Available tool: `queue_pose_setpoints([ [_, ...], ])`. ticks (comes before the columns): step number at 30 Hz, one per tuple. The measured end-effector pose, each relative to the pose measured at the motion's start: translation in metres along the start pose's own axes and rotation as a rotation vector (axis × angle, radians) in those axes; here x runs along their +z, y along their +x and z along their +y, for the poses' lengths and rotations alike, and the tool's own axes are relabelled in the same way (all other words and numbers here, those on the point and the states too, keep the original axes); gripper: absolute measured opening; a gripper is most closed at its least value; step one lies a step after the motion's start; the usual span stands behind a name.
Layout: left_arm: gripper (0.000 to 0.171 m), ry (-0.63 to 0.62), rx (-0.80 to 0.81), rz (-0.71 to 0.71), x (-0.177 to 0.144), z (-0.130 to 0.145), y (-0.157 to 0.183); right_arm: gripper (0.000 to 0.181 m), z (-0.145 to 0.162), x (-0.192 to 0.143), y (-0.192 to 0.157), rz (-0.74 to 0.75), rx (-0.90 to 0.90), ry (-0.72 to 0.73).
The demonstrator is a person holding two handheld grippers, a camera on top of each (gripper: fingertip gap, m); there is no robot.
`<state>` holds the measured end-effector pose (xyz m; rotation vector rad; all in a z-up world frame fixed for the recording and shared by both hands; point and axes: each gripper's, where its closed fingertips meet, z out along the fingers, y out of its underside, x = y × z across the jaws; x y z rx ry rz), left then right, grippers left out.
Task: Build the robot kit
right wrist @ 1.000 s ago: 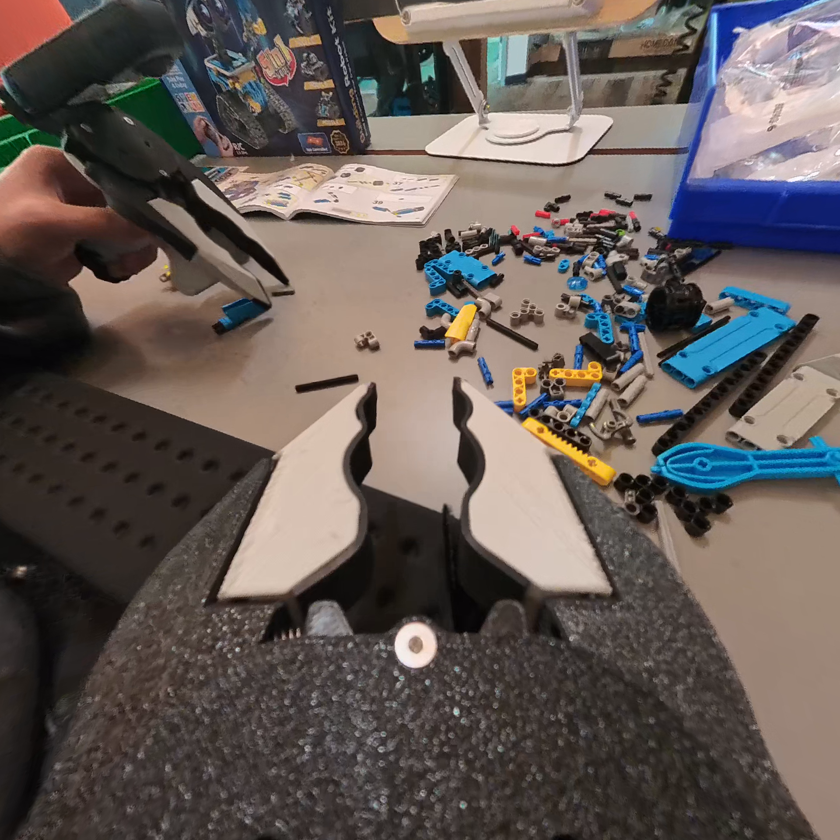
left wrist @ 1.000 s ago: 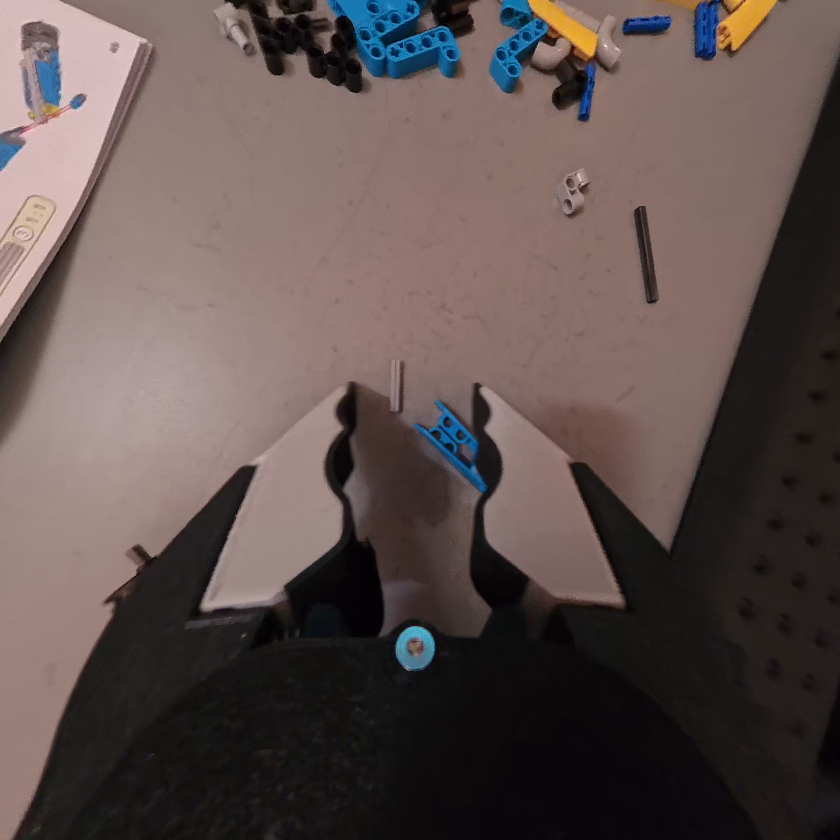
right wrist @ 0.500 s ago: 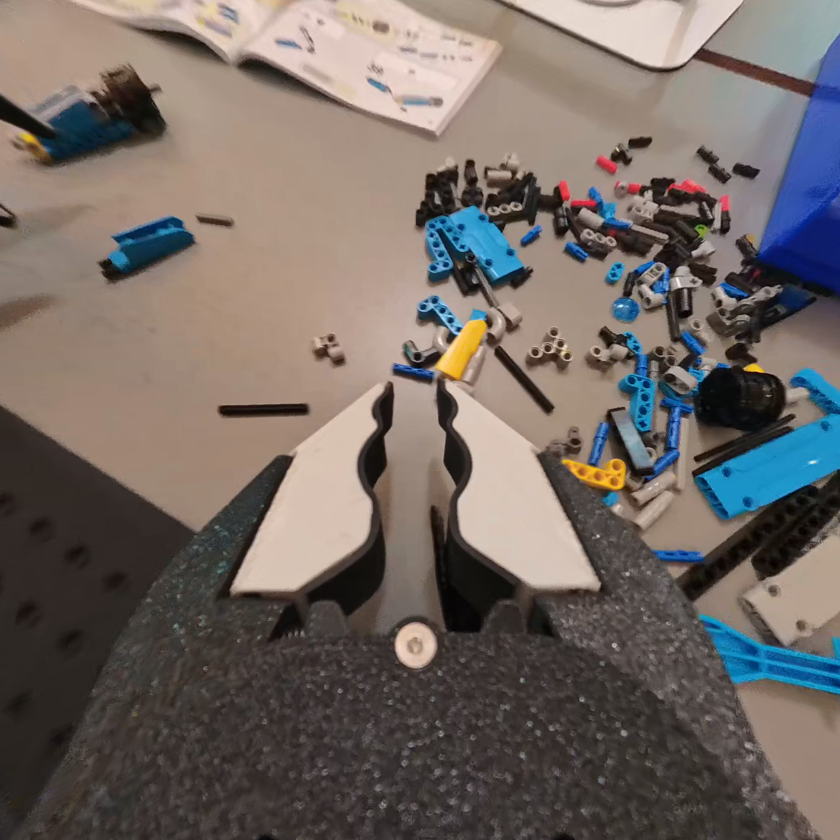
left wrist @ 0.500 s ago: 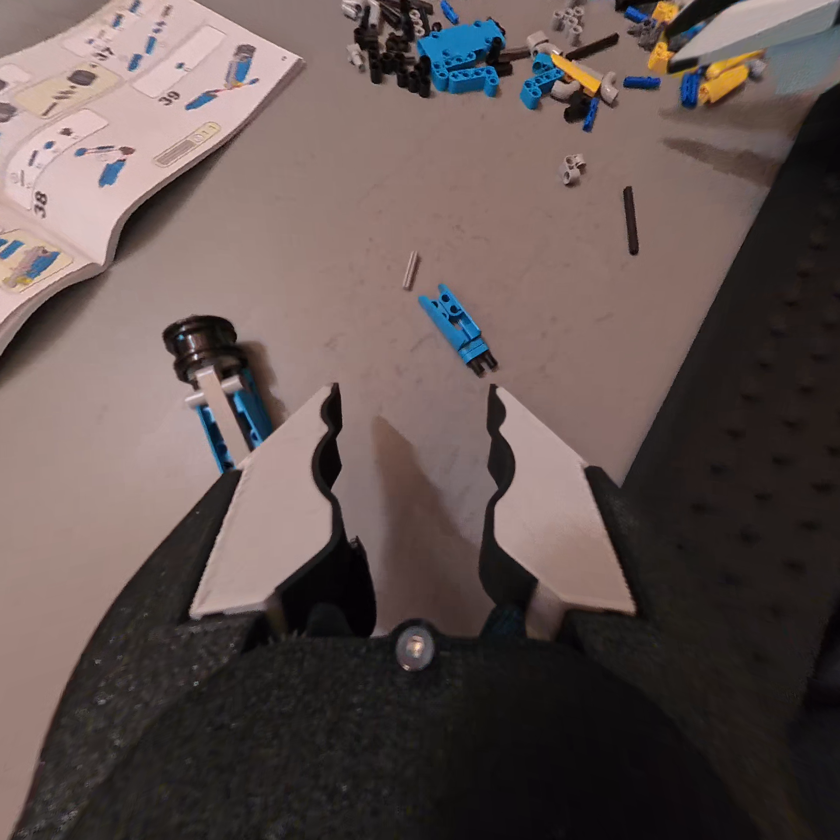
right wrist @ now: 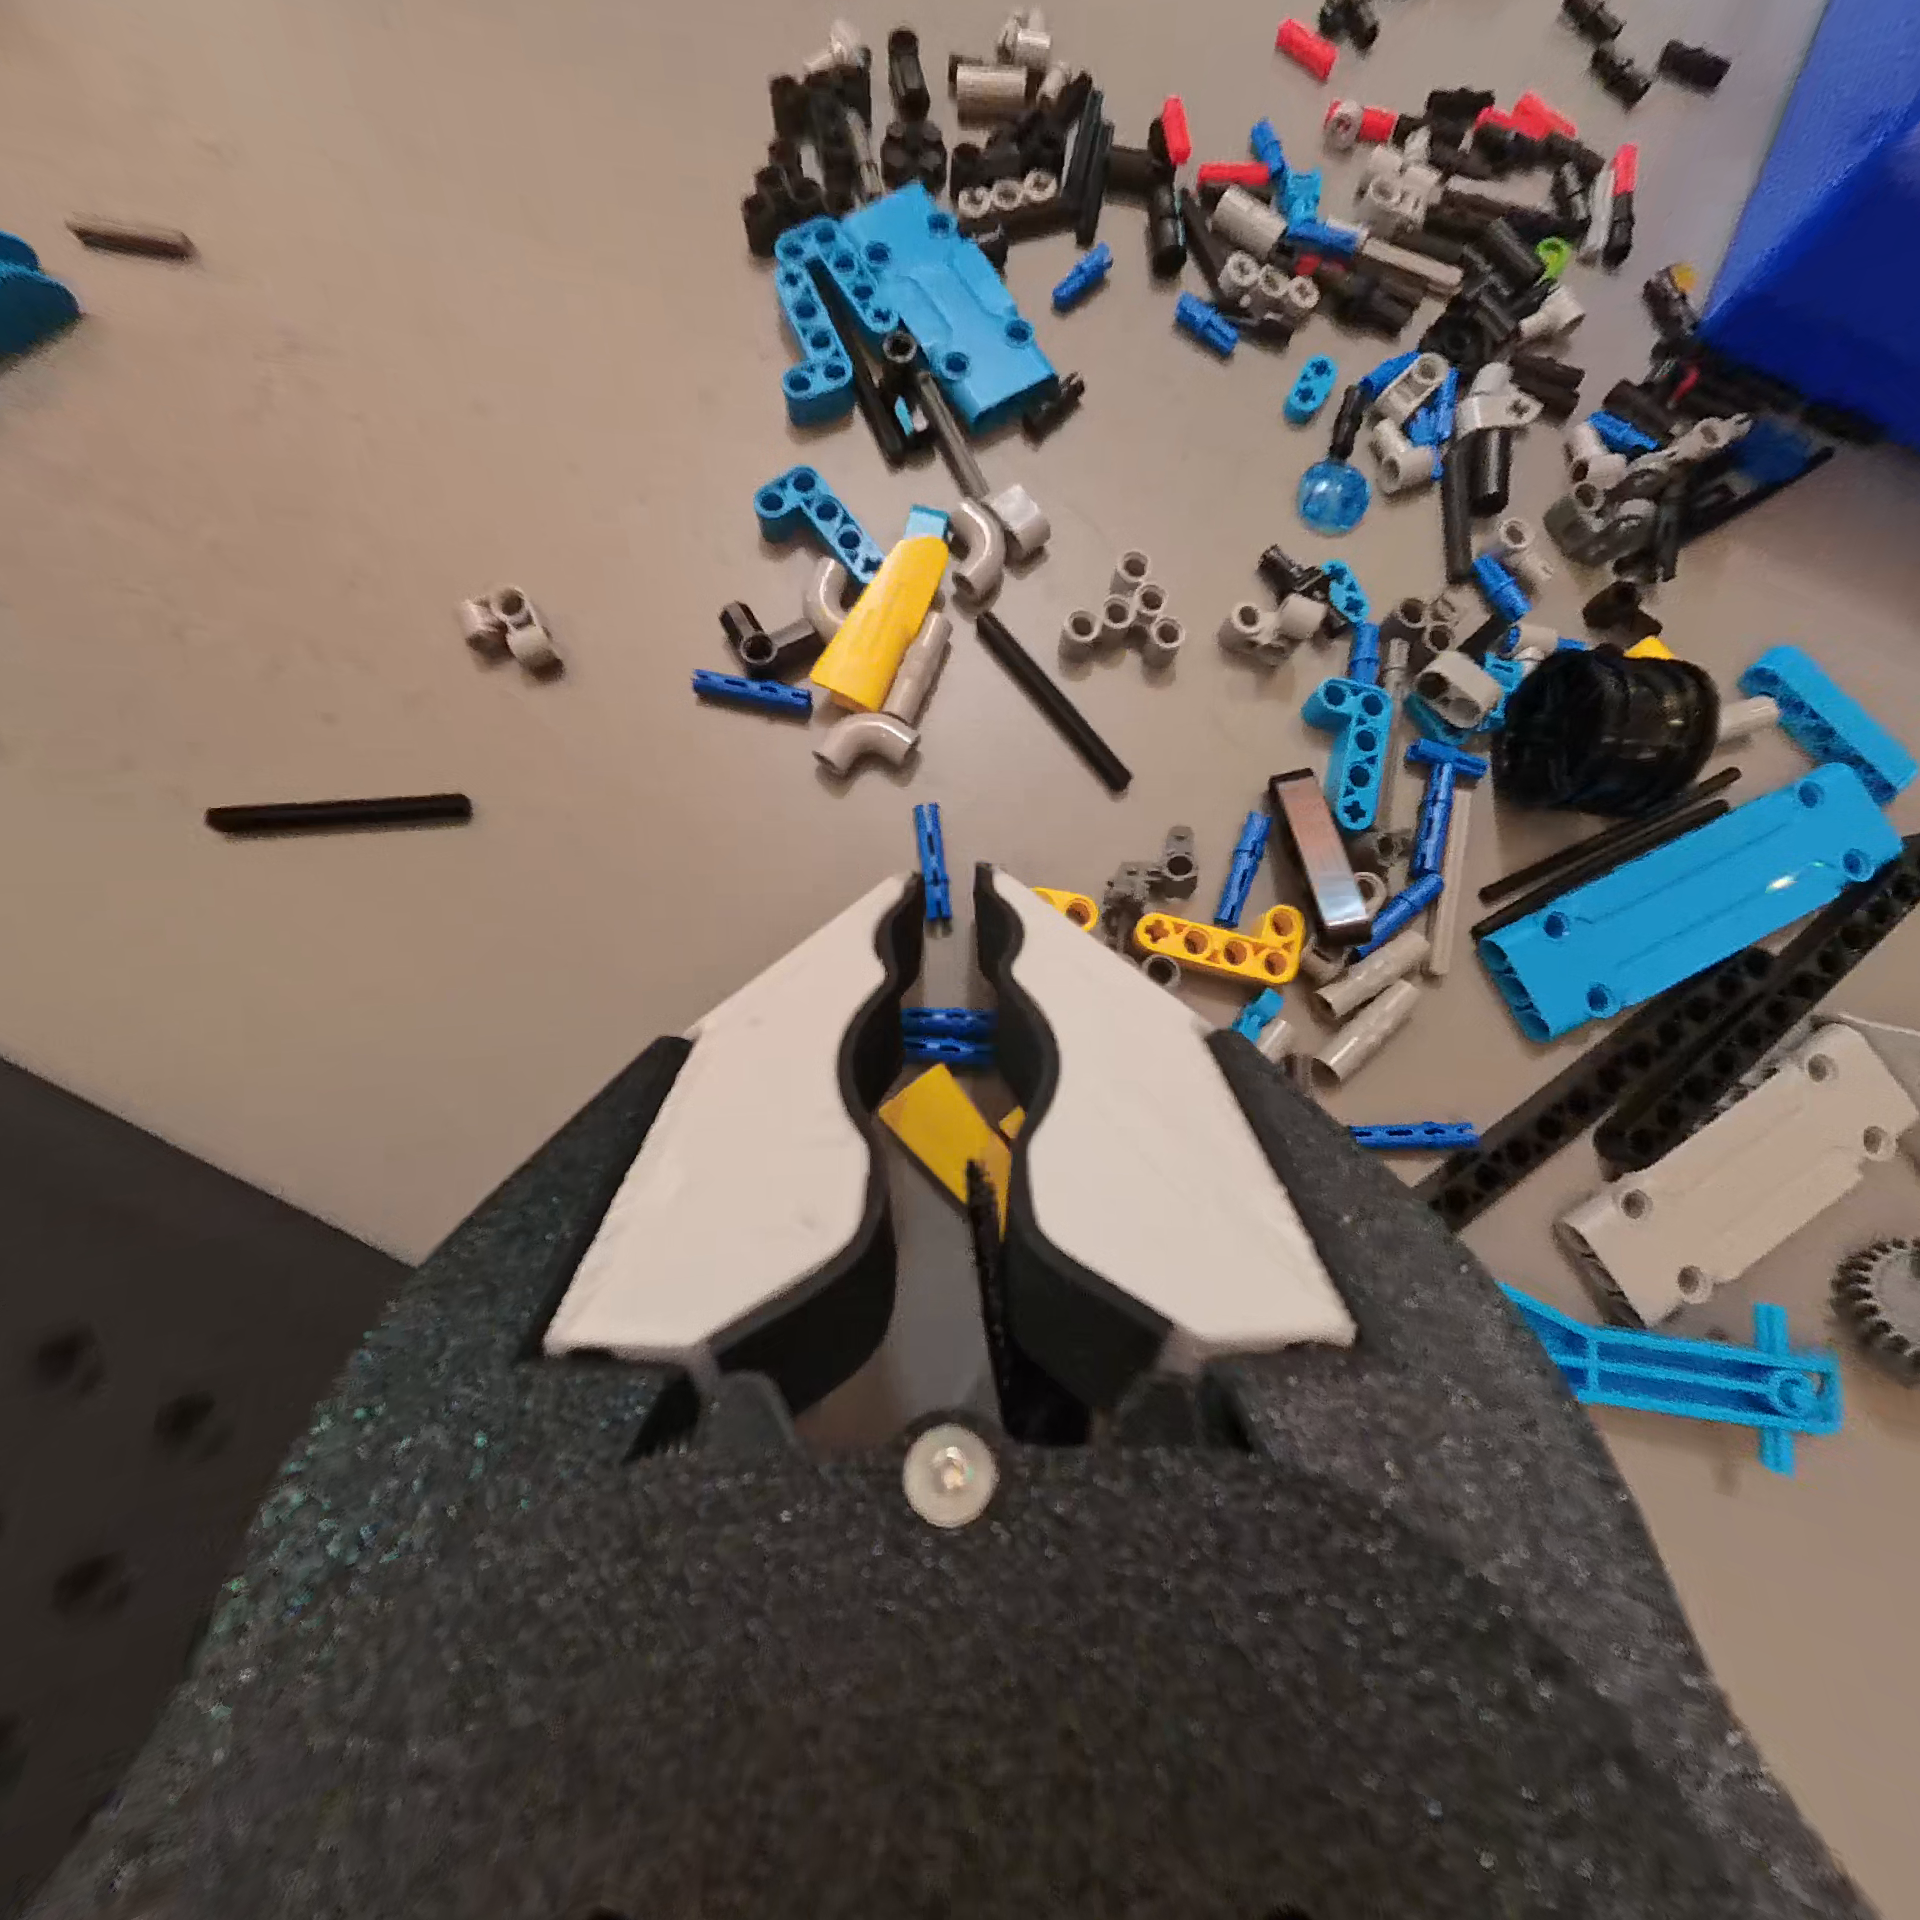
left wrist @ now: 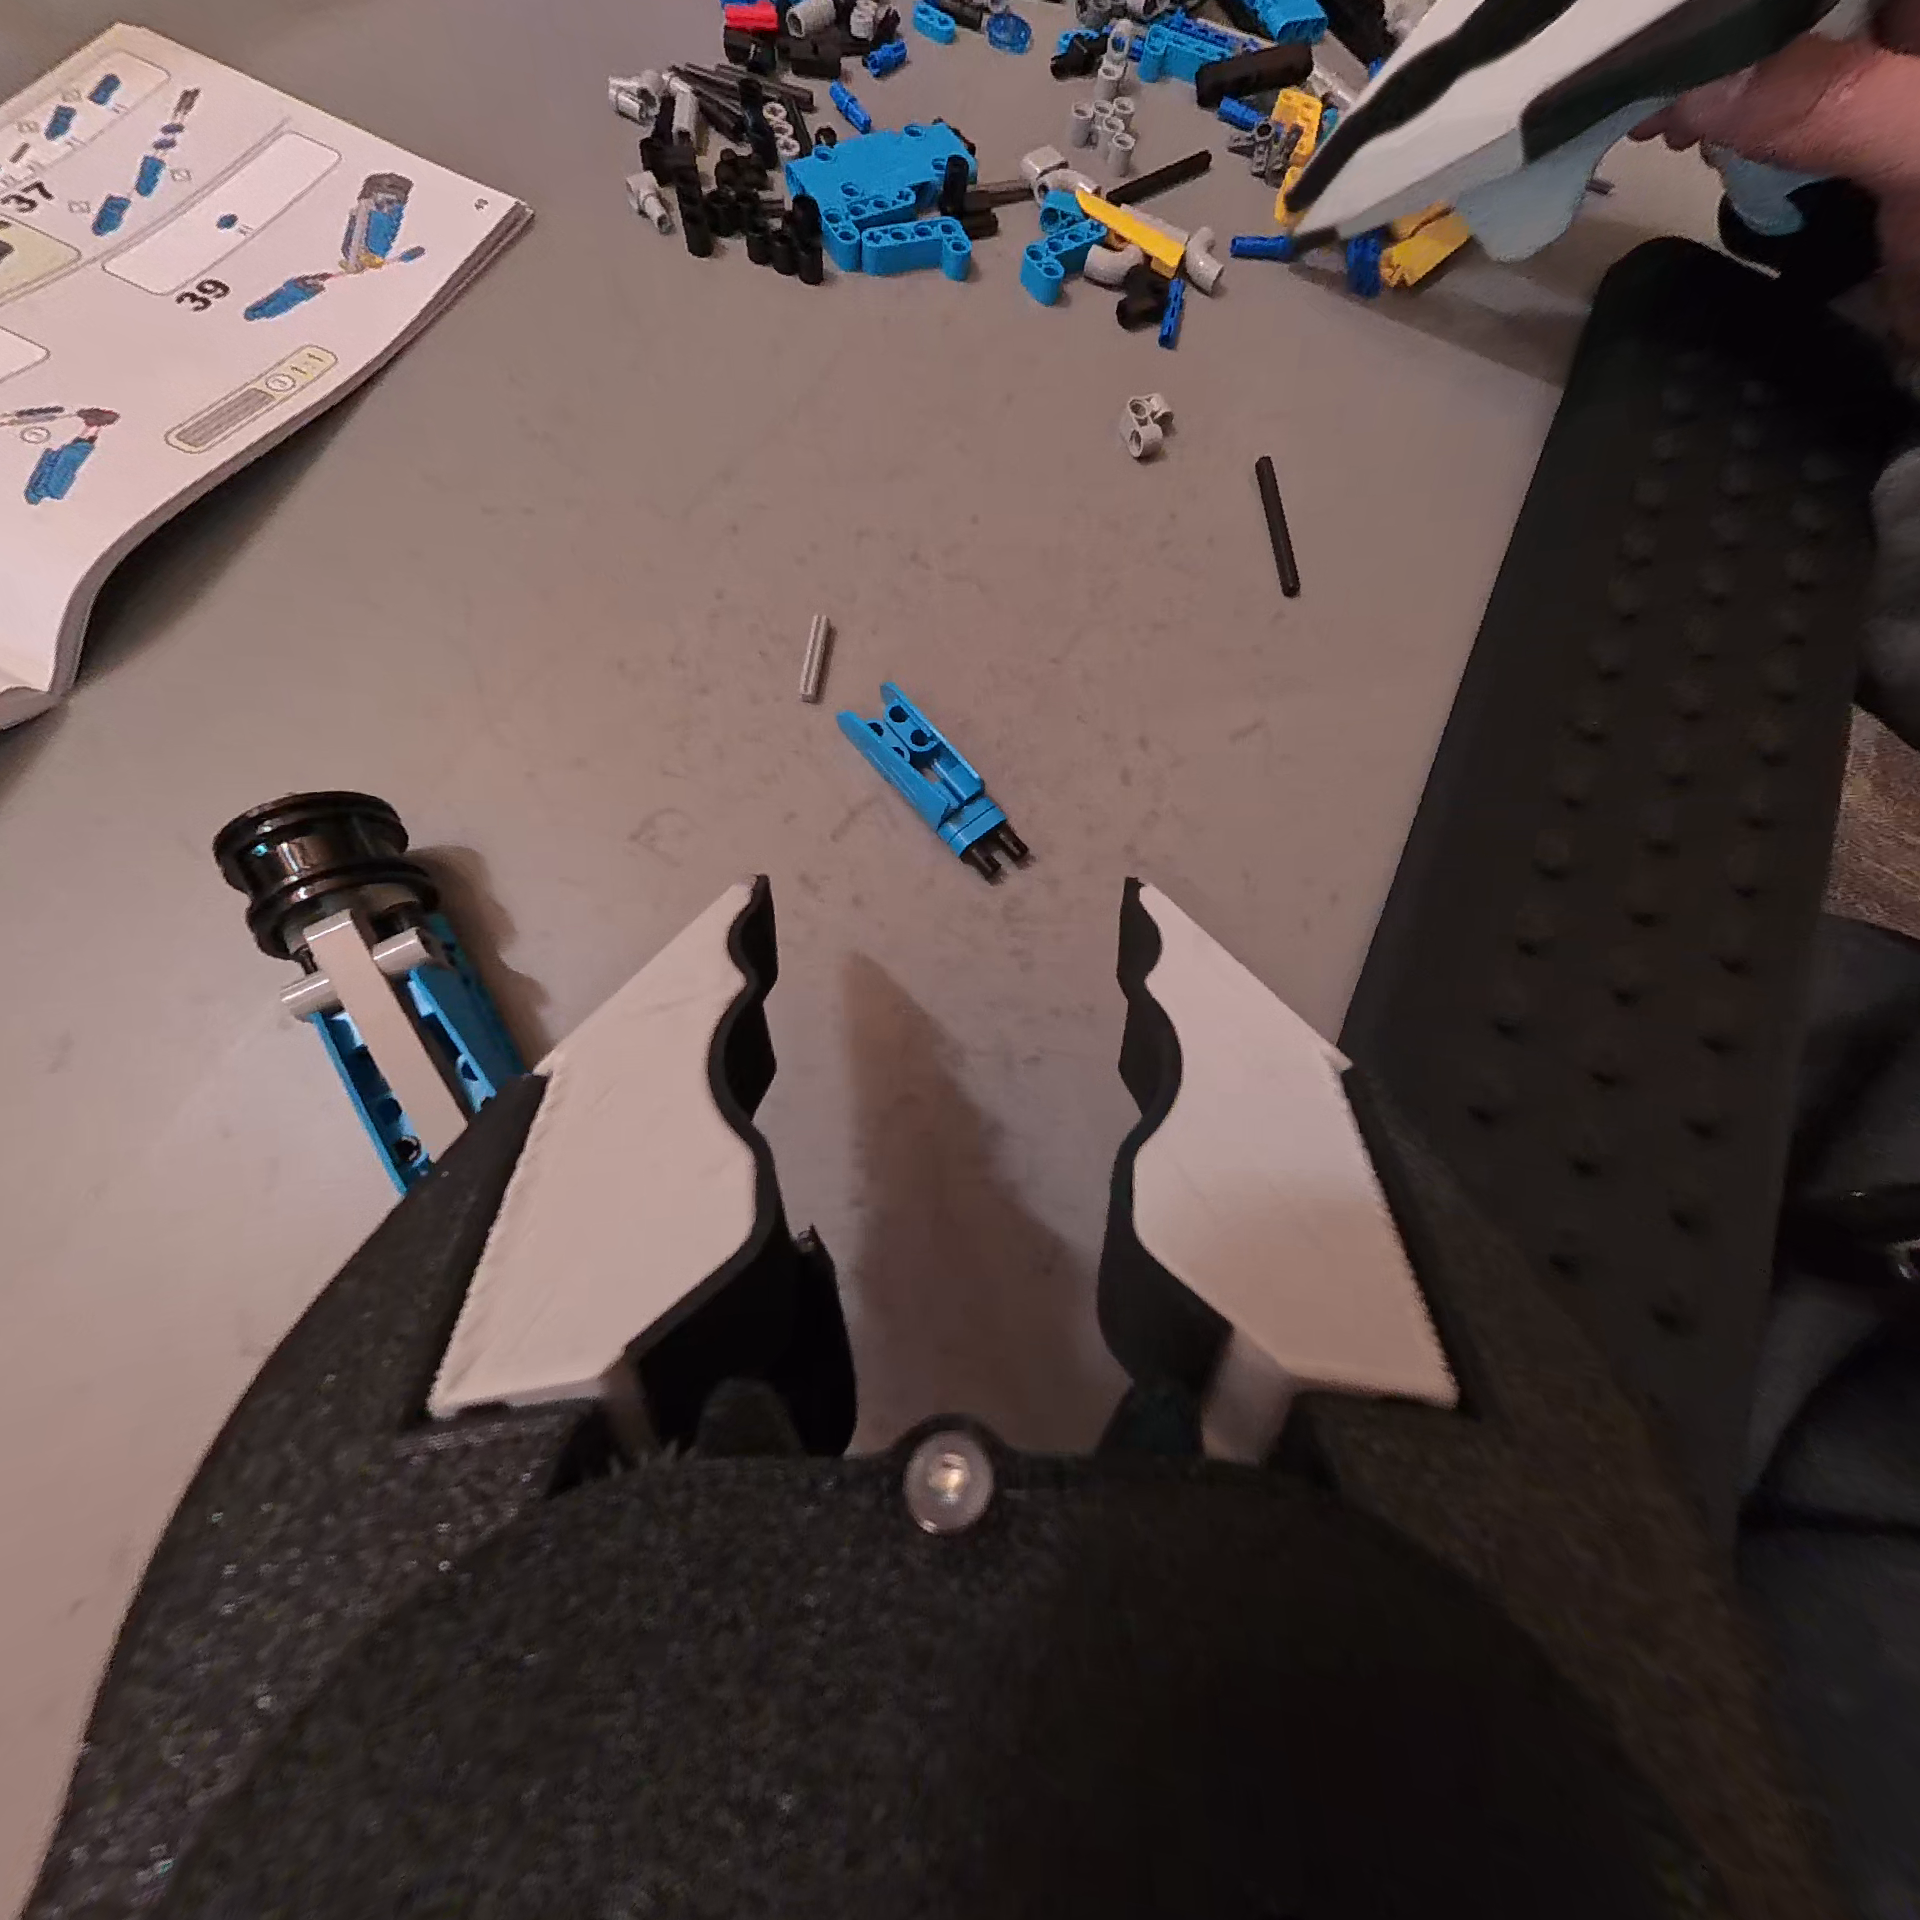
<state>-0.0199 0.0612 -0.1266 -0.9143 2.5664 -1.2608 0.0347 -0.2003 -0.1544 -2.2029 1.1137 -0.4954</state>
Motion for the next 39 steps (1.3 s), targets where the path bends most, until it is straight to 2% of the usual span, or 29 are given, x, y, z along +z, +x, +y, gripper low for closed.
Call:
queue_pose_setpoints([
  [8,0.066,-0.008,-0.006,-0.011,0.000,0.002,-0.003,0.004,0.003,0.004,-0.004,-0.017,-0.020,-0.037],
  [12,0.066,-0.016,-0.013,-0.011,0.000,0.003,-0.004,0.004,-0.020,-0.002,-0.016,-0.017,-0.060,0.032],
  [15,0.066,-0.021,-0.029,0.004,0.001,0.004,-0.004,0.004,-0.048,0.003,-0.042,-0.053,-0.129,0.078],
  [18,0.066,-0.017,-0.024,-0.001,0.001,0.003,-0.004,0.004,-0.072,0.023,-0.088,-0.148,-0.203,0.092],
  [23,0.066,-0.017,-0.027,0.026,0.000,0.004,0.001,0.004,-0.101,0.046,-0.141,-0.264,-0.252,0.138],
  [26,0.066,-0.014,-0.033,0.045,-0.001,0.004,0.003,0.004,-0.104,0.054,-0.156,-0.308,-0.268,0.121],
  [39,0.067,-0.028,-0.025,0.073,0.002,0.006,0.009,0.006,-0.086,0.076,-0.169,-0.338,-0.307,0.034],
])
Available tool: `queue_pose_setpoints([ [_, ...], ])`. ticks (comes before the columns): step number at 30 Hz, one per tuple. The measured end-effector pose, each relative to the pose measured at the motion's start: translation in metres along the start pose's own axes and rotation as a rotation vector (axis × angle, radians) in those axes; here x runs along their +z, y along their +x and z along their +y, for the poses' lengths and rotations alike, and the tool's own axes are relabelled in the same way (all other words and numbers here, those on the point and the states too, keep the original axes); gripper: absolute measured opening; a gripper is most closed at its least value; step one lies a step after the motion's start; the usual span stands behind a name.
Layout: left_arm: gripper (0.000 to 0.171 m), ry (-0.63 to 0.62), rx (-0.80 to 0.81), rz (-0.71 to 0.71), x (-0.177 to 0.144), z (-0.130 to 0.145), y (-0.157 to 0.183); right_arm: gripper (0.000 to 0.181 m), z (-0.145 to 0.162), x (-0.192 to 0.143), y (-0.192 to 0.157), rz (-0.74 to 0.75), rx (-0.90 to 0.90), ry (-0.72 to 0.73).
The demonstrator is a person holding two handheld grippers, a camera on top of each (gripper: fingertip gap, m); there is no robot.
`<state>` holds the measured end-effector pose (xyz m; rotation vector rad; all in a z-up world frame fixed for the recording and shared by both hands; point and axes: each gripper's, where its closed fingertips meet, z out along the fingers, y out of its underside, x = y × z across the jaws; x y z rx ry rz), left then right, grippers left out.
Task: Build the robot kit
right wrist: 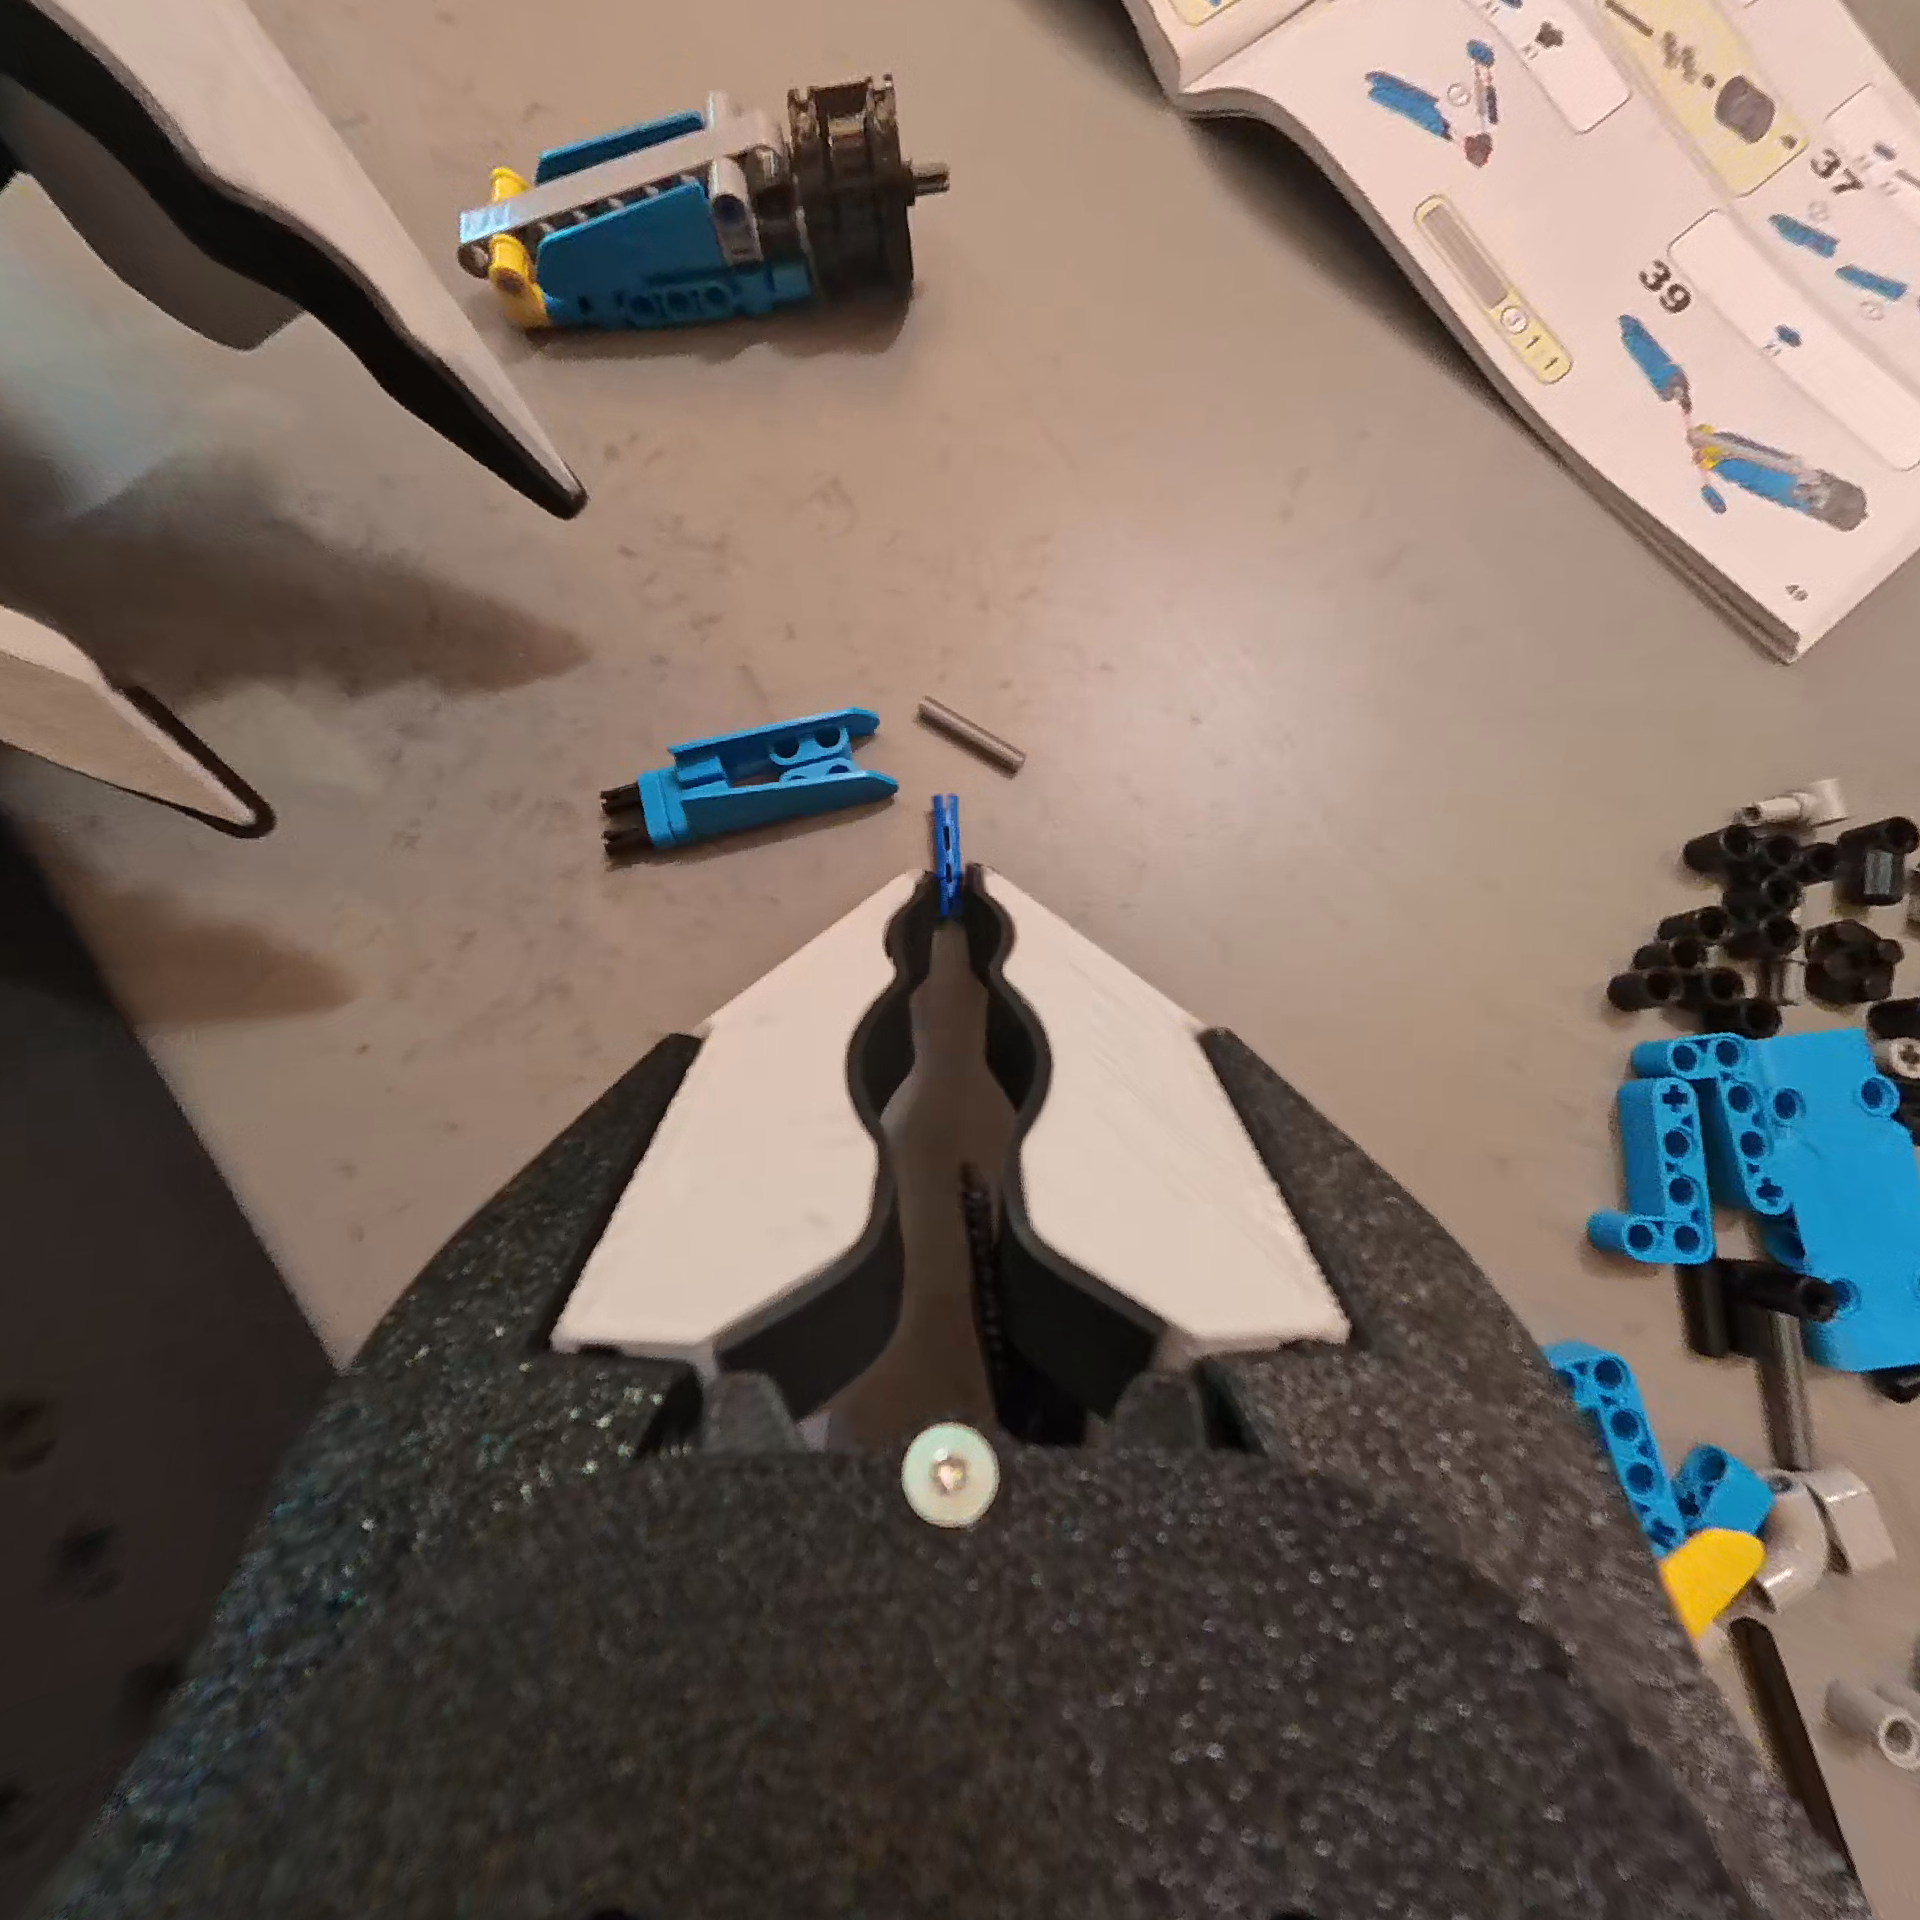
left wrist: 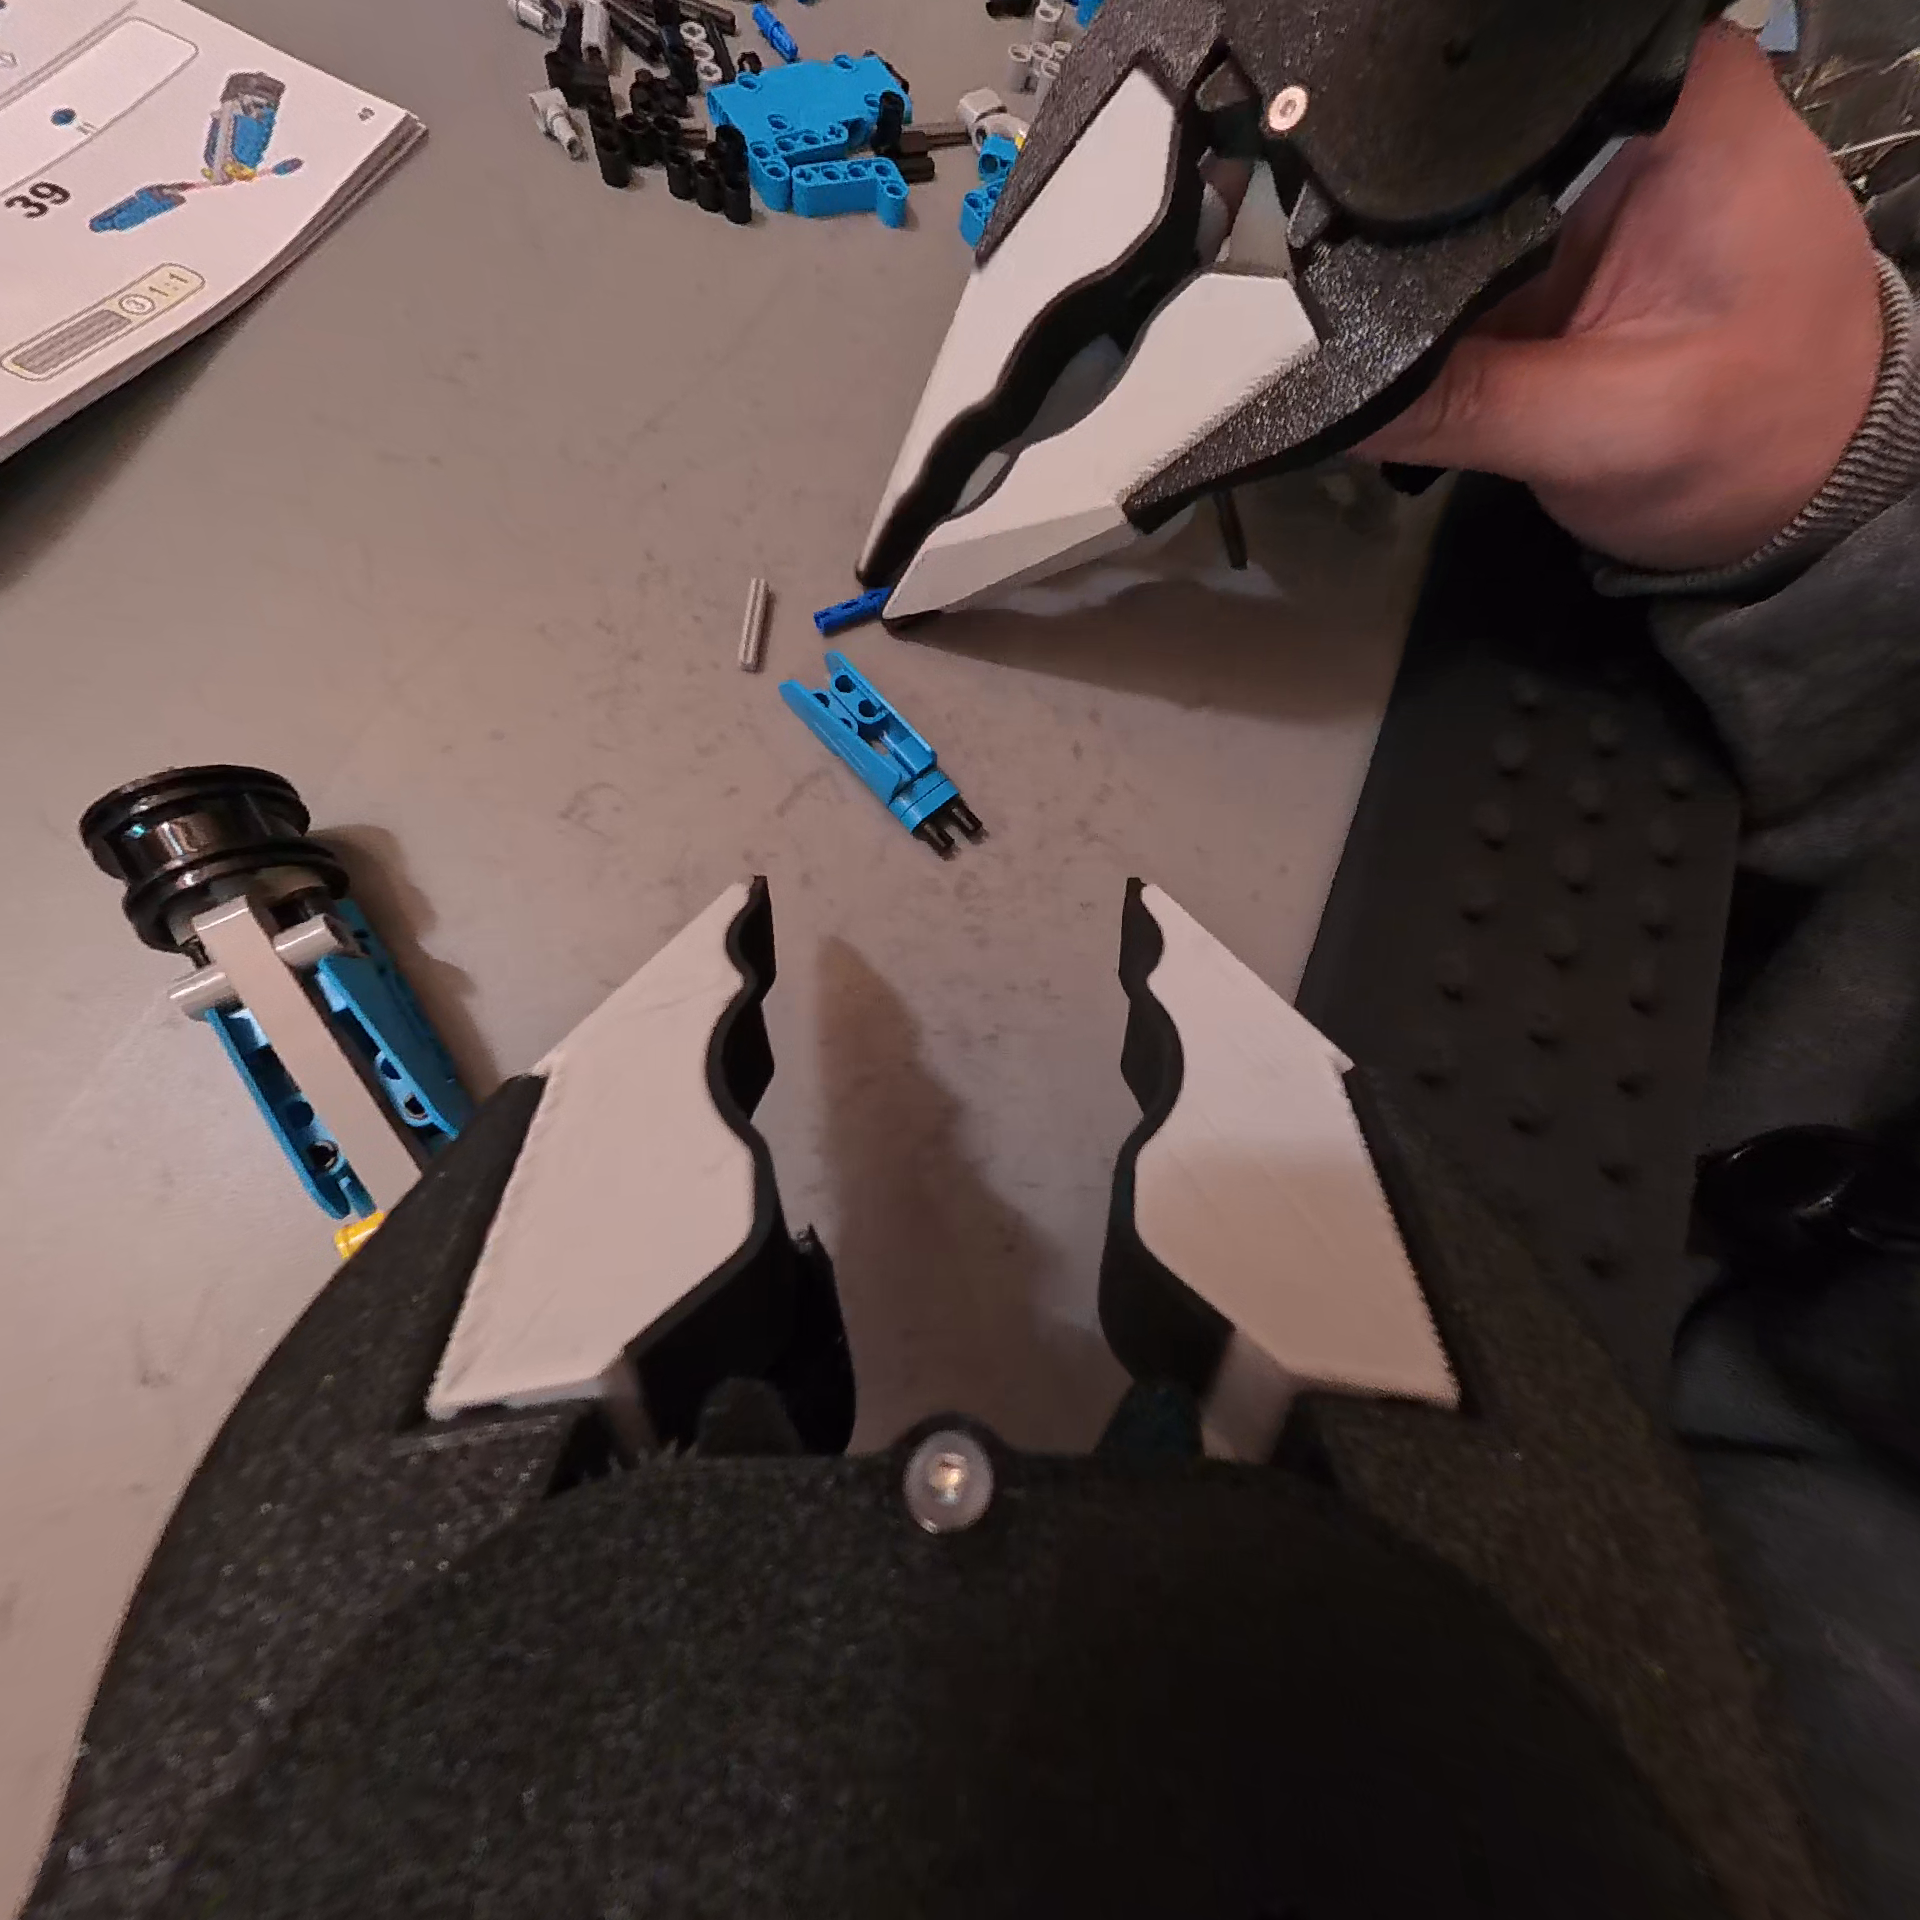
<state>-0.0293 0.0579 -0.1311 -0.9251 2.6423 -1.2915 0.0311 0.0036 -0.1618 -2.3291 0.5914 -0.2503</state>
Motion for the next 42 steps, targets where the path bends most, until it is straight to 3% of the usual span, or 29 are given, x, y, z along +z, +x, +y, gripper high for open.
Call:
queue_pose_setpoints([
  [2,0.067,0.001,-0.006,0.003,0.000,0.000,0.000,0.021,-0.001,-0.001,0.004,0.027,0.003,0.011],
  [9,0.068,0.002,-0.026,0.014,0.000,0.000,-0.002,0.023,-0.001,-0.025,0.008,-0.015,0.078,0.079],
  [12,0.068,0.006,-0.029,0.020,0.000,0.000,-0.002,0.023,0.010,-0.056,0.039,0.084,0.111,0.106],
  [17,0.067,-0.010,-0.024,0.028,0.003,0.002,0.000,0.023,0.053,-0.114,0.110,0.320,0.150,0.036],
  [20,0.067,-0.008,-0.026,0.031,0.002,0.001,0.000,0.022,0.065,-0.134,0.138,0.364,0.175,0.043],
  [27,0.068,-0.012,-0.023,0.023,0.001,0.003,0.000,0.023,0.089,-0.128,0.198,0.340,0.153,-0.048],
  [32,0.068,-0.013,-0.031,0.027,0.002,0.003,-0.001,0.023,0.091,-0.112,0.218,0.295,0.145,-0.088],
  [42,0.068,-0.009,-0.033,0.025,0.001,0.003,-0.002,0.027,0.042,-0.074,0.213,0.307,0.099,0.006],
])
